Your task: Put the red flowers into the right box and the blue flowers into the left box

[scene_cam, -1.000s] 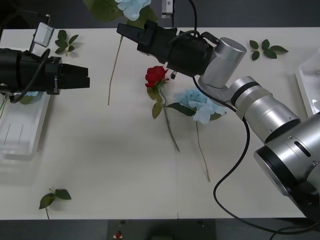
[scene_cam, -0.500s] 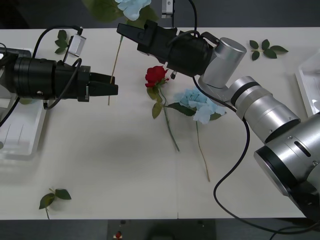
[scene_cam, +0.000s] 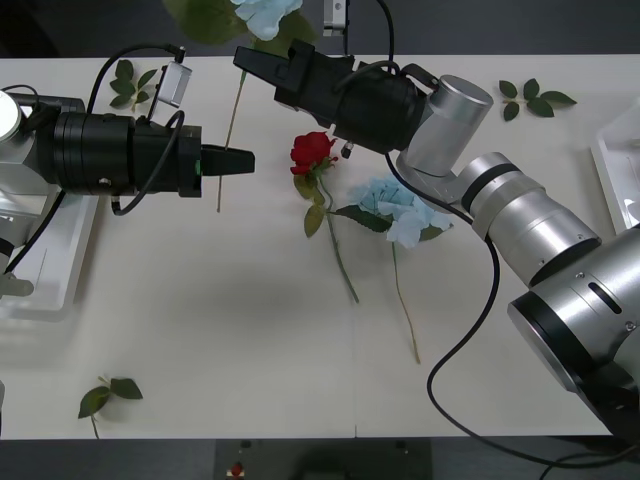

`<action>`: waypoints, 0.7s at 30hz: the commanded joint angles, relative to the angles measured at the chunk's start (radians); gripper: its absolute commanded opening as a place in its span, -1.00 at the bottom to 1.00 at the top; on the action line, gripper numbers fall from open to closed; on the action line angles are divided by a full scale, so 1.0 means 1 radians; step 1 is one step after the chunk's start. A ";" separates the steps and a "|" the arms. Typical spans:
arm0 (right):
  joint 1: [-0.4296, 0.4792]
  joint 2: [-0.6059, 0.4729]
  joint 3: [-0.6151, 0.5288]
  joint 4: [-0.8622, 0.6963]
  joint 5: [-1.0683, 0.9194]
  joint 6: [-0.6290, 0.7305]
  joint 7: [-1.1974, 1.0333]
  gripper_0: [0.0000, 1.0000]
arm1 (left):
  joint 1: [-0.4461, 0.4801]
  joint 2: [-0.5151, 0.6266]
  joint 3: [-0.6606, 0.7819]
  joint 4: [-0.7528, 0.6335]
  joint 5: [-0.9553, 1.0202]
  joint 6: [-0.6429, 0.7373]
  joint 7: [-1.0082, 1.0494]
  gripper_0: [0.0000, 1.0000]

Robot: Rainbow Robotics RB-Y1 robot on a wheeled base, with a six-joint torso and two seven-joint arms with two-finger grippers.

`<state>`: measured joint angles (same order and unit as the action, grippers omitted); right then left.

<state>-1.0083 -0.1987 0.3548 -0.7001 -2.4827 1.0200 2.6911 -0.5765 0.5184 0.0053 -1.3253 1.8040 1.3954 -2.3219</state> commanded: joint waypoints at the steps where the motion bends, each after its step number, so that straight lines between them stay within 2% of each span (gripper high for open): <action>1: -0.007 0.008 -0.007 -0.027 -0.002 0.006 0.014 -1.00 | -0.034 0.014 -0.004 -0.029 0.005 -0.003 -0.033 -1.00; 9: -0.007 0.008 -0.007 -0.029 -0.004 0.008 0.014 -1.00 | -0.034 0.015 -0.004 -0.028 0.009 -0.003 -0.034 -1.00; 10: -0.007 0.008 -0.008 -0.027 -0.004 0.008 0.014 -0.85 | -0.034 0.015 -0.004 -0.028 0.011 -0.003 -0.033 -1.00; 11: -0.007 0.007 -0.007 -0.027 -0.004 0.008 0.014 -0.58 | -0.034 0.015 -0.004 -0.029 0.012 -0.003 -0.034 -1.00; 12: -0.007 0.007 -0.008 -0.027 -0.004 0.008 0.014 -0.21 | -0.034 0.015 -0.004 -0.028 0.012 -0.003 -0.034 -1.00; 15: -0.007 -0.001 -0.010 -0.027 -0.004 0.008 0.014 0.36 | -0.034 0.015 -0.004 -0.028 0.015 -0.003 -0.034 -1.00; 21: -0.006 -0.010 -0.010 -0.027 -0.004 0.006 0.014 0.87 | -0.034 0.028 0.012 -0.029 0.008 -0.003 -0.031 -1.00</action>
<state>-1.0083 -0.1989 0.3548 -0.7001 -2.4827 1.0205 2.6911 -0.5765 0.5190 0.0053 -1.3253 1.8052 1.3954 -2.3219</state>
